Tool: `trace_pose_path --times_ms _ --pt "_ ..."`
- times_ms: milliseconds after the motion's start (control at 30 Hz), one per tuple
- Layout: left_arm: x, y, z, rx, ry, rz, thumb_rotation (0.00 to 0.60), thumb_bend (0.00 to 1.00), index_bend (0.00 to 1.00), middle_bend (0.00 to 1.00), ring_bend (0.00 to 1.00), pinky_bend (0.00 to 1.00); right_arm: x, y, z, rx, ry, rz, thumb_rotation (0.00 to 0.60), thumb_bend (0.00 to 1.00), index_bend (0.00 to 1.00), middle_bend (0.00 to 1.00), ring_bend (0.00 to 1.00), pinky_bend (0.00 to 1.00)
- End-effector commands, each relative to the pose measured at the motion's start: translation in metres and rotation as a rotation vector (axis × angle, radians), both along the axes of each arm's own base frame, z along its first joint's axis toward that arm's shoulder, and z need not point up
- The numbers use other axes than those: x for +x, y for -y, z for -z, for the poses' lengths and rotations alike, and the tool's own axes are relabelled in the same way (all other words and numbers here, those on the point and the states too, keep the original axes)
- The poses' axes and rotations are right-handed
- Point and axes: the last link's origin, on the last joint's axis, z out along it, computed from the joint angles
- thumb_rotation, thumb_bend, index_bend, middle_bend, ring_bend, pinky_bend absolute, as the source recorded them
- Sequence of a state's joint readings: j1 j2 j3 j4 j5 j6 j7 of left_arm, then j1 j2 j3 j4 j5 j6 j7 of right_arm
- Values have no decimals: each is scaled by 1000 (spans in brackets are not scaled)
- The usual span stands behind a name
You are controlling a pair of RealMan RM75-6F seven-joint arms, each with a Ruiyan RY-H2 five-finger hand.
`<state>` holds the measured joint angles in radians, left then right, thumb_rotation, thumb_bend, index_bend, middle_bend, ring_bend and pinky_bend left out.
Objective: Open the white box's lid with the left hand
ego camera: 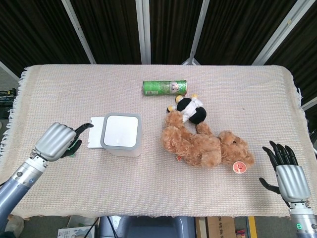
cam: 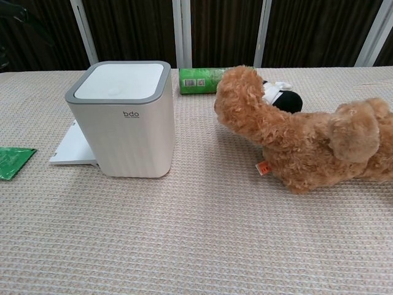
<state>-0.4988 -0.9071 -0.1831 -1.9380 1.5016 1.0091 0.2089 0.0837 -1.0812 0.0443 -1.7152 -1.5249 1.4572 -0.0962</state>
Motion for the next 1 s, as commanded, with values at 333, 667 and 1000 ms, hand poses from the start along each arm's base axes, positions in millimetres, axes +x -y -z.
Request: trace_pose_path --times_ms 333,667,1000 --pt "24 12 27 -129 -16 25 600 719 237 798 755 740 -1 0 -1 -3 1 1 600 191 146 43 0 0" --pt "38 4 41 -139 -24 40 600 719 219 798 755 740 -2 0 -2 -4 0 6 600 191 146 43 0 0" --pt "44 1 53 -133 -57 39 600 718 216 798 755 740 -5 -1 -7 -12 3 7 600 191 146 43 0 0"
